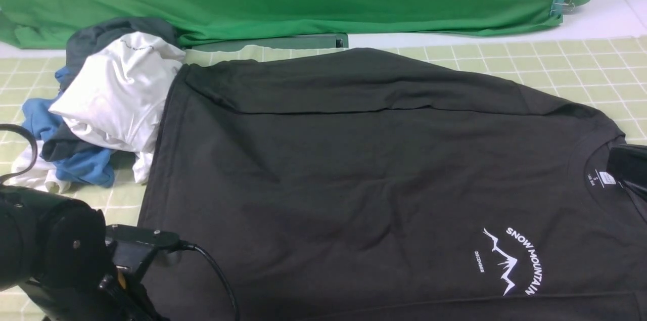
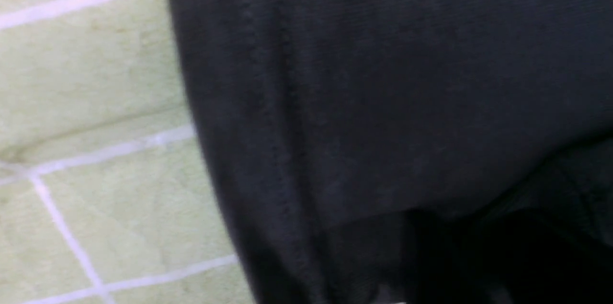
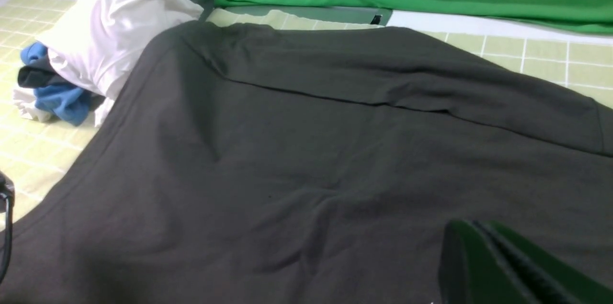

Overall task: Fold a long-sleeved shirt over a green coffee tablecloth.
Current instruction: 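Grasp the left edge of the dark T-shirt lying flat on the table, then fold the left side of the black T-shirt inward over its body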

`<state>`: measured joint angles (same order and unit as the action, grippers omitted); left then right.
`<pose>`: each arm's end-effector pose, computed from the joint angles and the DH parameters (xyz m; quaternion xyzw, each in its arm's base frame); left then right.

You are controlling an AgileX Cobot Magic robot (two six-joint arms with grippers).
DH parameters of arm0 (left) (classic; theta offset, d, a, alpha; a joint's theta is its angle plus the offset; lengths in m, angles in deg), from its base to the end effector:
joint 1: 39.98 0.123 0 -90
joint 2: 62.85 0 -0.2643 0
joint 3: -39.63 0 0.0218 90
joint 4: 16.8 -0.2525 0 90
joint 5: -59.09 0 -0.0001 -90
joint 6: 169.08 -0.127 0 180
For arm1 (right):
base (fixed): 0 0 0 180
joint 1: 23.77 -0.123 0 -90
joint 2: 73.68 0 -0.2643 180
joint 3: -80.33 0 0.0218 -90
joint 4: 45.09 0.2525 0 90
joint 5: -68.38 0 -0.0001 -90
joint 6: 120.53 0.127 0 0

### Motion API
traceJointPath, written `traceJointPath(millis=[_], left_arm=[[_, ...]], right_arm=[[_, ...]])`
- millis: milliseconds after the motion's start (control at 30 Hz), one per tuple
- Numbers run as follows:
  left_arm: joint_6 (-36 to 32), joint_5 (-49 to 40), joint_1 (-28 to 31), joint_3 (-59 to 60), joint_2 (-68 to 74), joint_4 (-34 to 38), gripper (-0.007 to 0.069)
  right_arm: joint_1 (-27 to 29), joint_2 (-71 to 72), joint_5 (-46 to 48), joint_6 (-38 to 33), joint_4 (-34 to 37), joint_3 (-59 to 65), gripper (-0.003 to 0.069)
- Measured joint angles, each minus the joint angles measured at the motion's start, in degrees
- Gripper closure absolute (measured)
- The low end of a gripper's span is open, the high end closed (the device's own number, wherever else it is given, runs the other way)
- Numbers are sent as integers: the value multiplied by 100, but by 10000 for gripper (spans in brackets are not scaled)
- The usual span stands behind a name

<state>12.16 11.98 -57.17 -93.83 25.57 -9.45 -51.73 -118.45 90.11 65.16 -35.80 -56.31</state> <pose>0.1710 -0.0654 0.0978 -0.0944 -0.9943 0.0427 0.0252 0.1584 0.0927 0.2965 -0.1140 0.8090 0.2306 0.5286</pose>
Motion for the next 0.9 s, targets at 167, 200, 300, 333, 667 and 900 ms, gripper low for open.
traceJointPath(millis=[167, 200, 300, 333, 667, 900], left_arm=[[-125, -254, 0, -79, 10, 49, 599], [-125, -413, 0, -136, 13, 24, 605], [-160, -807, 0, -358, -31, -1, 610], [-160, -831, 0, -376, -40, -1, 610], [-355, -1318, 0, -1862, -970, -91, 611], [-238, -1231, 0, -3277, -698, -824, 611]], right_arm=[[0, 0, 0, 0, 0, 0, 651], [0, 0, 0, 0, 0, 0, 651], [0, 0, 0, 0, 0, 0, 651], [0, 0, 0, 0, 0, 0, 651], [0, 0, -60, 0, 0, 0, 642], [0, 0, -129, 0, 0, 0, 642]])
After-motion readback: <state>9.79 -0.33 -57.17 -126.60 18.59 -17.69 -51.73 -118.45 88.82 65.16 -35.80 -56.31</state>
